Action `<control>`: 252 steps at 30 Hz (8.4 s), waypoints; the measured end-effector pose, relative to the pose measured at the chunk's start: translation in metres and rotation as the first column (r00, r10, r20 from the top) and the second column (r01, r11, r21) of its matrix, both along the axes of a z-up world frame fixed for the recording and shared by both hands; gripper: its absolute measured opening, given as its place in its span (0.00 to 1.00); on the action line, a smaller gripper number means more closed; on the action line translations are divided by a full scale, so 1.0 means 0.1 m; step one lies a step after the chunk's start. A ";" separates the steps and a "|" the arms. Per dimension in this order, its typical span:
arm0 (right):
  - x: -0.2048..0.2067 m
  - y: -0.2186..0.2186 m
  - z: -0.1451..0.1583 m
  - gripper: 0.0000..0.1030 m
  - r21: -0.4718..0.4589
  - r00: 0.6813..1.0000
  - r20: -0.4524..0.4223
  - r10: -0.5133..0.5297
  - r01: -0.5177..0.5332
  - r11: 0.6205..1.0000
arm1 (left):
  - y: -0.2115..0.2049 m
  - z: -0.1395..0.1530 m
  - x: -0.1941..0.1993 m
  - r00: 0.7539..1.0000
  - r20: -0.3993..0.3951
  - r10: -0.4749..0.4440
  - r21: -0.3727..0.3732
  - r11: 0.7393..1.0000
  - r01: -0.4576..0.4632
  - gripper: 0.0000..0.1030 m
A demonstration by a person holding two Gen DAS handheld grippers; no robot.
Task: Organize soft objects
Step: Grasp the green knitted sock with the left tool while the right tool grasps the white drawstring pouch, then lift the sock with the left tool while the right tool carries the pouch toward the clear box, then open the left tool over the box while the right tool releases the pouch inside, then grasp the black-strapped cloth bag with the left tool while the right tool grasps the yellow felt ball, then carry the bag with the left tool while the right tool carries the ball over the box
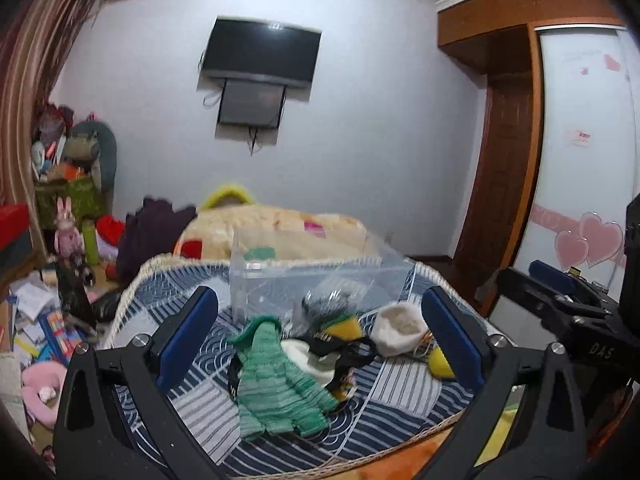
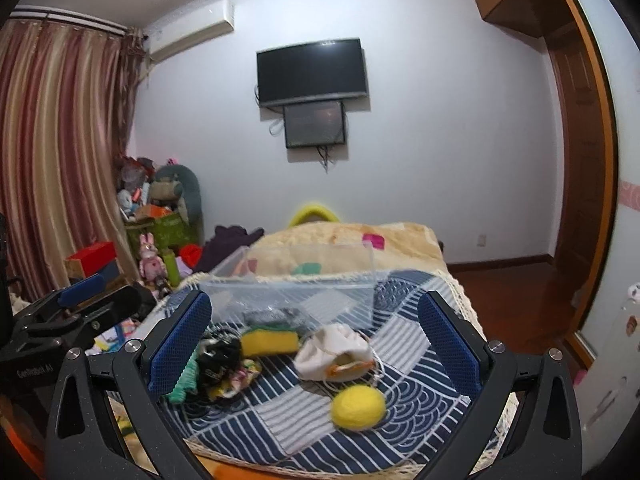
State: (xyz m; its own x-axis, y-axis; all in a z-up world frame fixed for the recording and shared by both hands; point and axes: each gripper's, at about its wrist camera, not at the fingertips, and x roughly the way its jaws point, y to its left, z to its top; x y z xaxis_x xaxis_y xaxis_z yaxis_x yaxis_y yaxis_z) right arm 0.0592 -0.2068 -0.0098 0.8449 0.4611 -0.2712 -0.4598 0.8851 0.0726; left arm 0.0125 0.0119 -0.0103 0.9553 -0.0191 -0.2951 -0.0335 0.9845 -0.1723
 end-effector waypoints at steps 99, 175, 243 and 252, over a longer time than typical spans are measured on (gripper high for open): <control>1.87 0.85 -0.13 0.18 -0.205 0.948 -0.306 0.083 -0.150 0.967 | 0.61 -0.29 2.38 0.931 -0.363 -0.029 0.010 0.999 0.035 0.22; 0.67 -0.02 -0.76 0.77 -0.231 0.934 -0.358 -0.001 -0.088 0.969 | -0.13 -0.76 0.64 0.941 -0.337 -0.034 0.002 0.999 0.037 0.98; 1.33 0.68 0.10 0.41 -0.067 0.966 -0.175 0.192 -0.207 0.976 | 0.38 0.51 1.13 0.996 -0.030 -0.082 0.004 0.997 0.082 0.07; 1.60 1.02 0.02 0.41 -0.106 0.957 -0.199 0.210 -0.234 0.967 | 0.42 0.31 1.61 0.995 -0.068 -0.072 0.027 0.997 0.074 0.07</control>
State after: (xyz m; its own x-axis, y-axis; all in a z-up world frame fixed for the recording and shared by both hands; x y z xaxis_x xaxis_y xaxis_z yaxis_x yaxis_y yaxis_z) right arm 0.2190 -0.1051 -0.0078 0.6548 0.5827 -0.4813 -0.6346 0.7698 0.0686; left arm 0.1731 0.0534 0.0208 0.9296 -0.0789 -0.3600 0.0285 0.9893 -0.1434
